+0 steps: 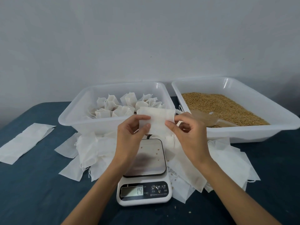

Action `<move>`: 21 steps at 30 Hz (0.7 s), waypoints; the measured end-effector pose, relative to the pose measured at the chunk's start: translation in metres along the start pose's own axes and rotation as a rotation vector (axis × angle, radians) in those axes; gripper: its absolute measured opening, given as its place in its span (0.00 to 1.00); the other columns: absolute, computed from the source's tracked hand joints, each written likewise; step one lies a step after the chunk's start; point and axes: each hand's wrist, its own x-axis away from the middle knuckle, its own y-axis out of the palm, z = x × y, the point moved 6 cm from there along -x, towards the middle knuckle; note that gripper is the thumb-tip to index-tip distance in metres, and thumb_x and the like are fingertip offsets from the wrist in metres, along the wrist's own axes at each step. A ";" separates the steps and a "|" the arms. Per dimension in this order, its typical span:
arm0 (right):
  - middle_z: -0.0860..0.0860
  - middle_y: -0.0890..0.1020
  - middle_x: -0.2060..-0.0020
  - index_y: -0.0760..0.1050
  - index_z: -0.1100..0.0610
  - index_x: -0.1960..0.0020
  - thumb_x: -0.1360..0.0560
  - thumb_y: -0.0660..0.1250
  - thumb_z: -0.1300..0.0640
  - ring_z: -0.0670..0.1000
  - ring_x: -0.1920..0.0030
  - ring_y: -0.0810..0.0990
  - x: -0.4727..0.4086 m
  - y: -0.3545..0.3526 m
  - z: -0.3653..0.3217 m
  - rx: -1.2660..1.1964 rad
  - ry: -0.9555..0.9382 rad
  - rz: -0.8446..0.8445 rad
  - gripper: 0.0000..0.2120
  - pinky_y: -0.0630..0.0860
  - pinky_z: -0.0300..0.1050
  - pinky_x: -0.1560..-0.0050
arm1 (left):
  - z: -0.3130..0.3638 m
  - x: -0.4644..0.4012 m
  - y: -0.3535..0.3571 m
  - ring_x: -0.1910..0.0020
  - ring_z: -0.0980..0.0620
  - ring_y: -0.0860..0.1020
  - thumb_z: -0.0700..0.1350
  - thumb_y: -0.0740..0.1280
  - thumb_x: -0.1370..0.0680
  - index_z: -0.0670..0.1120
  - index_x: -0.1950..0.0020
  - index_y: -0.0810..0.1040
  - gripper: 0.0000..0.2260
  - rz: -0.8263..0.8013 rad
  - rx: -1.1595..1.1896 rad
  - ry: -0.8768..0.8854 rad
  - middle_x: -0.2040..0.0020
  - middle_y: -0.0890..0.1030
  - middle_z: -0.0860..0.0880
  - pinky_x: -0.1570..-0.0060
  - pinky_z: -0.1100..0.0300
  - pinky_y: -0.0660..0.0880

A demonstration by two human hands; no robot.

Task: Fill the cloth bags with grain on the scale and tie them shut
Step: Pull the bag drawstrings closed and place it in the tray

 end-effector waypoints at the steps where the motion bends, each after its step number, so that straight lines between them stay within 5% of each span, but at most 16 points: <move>1: 0.47 0.81 0.61 0.82 0.55 0.55 0.26 0.76 0.58 0.46 0.72 0.71 0.000 0.001 0.001 -0.033 0.024 -0.013 0.04 0.68 0.36 0.69 | 0.001 0.000 0.000 0.62 0.58 0.77 0.32 0.71 0.21 0.43 0.46 0.85 0.08 -0.002 -0.004 0.011 0.64 0.79 0.54 0.58 0.65 0.77; 6: 0.46 0.86 0.57 0.84 0.52 0.51 0.22 0.72 0.54 0.53 0.78 0.76 0.001 0.006 0.006 -0.168 0.134 -0.108 0.03 0.72 0.43 0.75 | 0.003 0.004 0.006 0.60 0.55 0.79 0.33 0.71 0.20 0.45 0.46 0.85 0.09 -0.044 0.005 0.012 0.60 0.83 0.47 0.57 0.65 0.77; 13: 0.49 0.81 0.70 0.82 0.51 0.55 0.21 0.70 0.50 0.53 0.79 0.76 -0.003 -0.002 0.013 -0.222 0.198 -0.017 0.06 0.69 0.42 0.77 | -0.002 -0.002 -0.006 0.59 0.55 0.76 0.34 0.71 0.20 0.45 0.46 0.87 0.08 0.044 0.059 -0.060 0.61 0.77 0.52 0.53 0.61 0.77; 18: 0.51 0.86 0.51 0.84 0.53 0.49 0.21 0.69 0.46 0.54 0.77 0.79 -0.002 0.012 0.006 -0.264 0.186 -0.229 0.11 0.72 0.43 0.75 | -0.003 0.000 0.000 0.59 0.56 0.77 0.33 0.71 0.21 0.45 0.46 0.87 0.09 0.016 0.103 -0.071 0.60 0.77 0.52 0.55 0.64 0.77; 21: 0.54 0.85 0.61 0.83 0.57 0.52 0.20 0.67 0.45 0.56 0.76 0.80 -0.001 0.009 0.008 -0.194 0.170 -0.196 0.16 0.71 0.45 0.75 | -0.005 -0.002 -0.003 0.55 0.54 0.79 0.34 0.71 0.21 0.46 0.46 0.87 0.10 0.028 0.152 -0.099 0.56 0.82 0.49 0.51 0.60 0.78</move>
